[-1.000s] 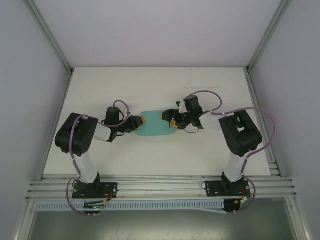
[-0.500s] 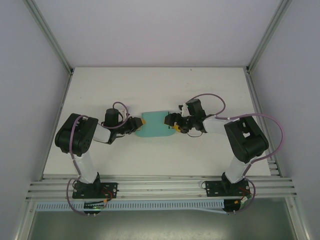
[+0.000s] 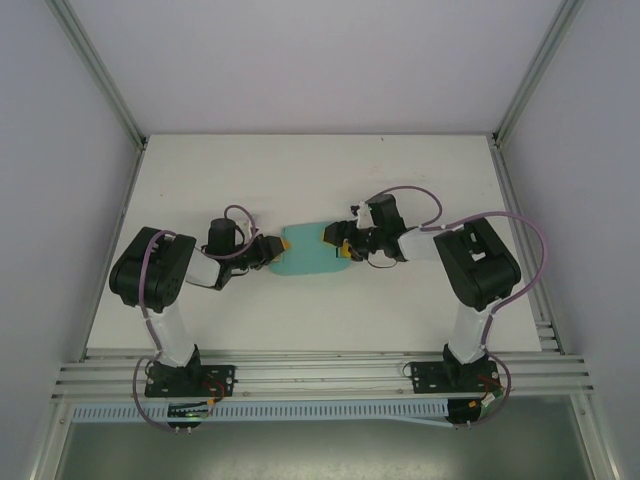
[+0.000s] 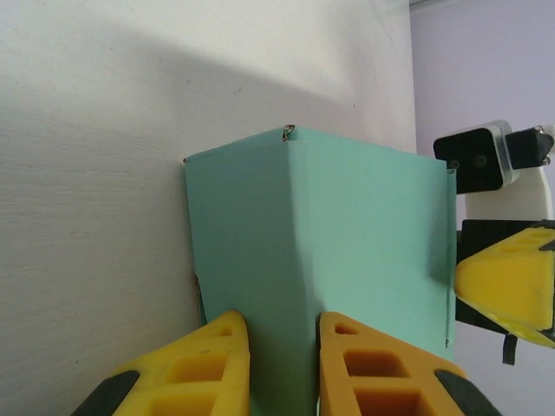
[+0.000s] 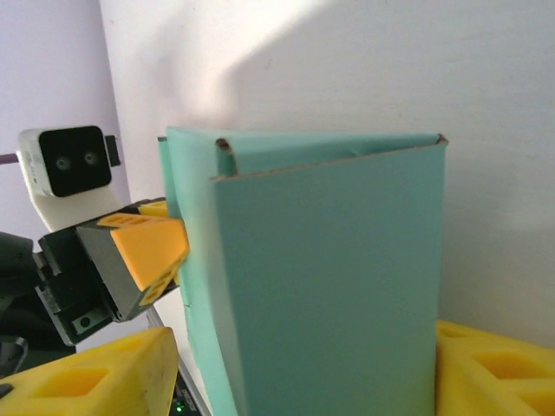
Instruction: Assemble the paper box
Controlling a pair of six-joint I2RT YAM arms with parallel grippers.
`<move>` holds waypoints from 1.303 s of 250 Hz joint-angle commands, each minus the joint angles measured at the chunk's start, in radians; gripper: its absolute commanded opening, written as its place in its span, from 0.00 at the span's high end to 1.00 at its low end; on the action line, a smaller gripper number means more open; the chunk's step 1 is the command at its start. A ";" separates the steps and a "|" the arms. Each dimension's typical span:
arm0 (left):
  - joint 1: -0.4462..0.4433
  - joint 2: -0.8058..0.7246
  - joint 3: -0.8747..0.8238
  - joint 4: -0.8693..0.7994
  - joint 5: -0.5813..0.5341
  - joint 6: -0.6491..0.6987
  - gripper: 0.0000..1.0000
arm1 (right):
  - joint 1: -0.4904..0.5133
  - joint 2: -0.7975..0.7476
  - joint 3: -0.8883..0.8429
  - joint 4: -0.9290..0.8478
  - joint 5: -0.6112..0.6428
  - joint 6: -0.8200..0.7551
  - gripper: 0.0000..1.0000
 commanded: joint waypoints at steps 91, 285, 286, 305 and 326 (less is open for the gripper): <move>-0.002 -0.082 0.111 -0.239 0.025 0.153 0.57 | 0.003 -0.023 0.042 0.081 -0.064 0.028 0.60; -0.419 -0.324 0.782 -1.089 -0.517 1.473 0.01 | -0.295 -0.249 0.012 -0.194 -0.173 0.425 0.69; -0.420 -0.323 0.786 -1.092 -0.516 1.479 0.01 | -0.296 -0.249 0.011 -0.193 -0.173 0.427 0.69; -0.431 -0.290 0.845 -1.165 -0.493 1.603 0.02 | -0.309 -0.259 0.026 -0.214 -0.181 0.460 0.68; -0.435 -0.270 0.890 -1.220 -0.477 1.709 0.02 | -0.333 -0.259 0.062 -0.290 -0.210 0.474 0.69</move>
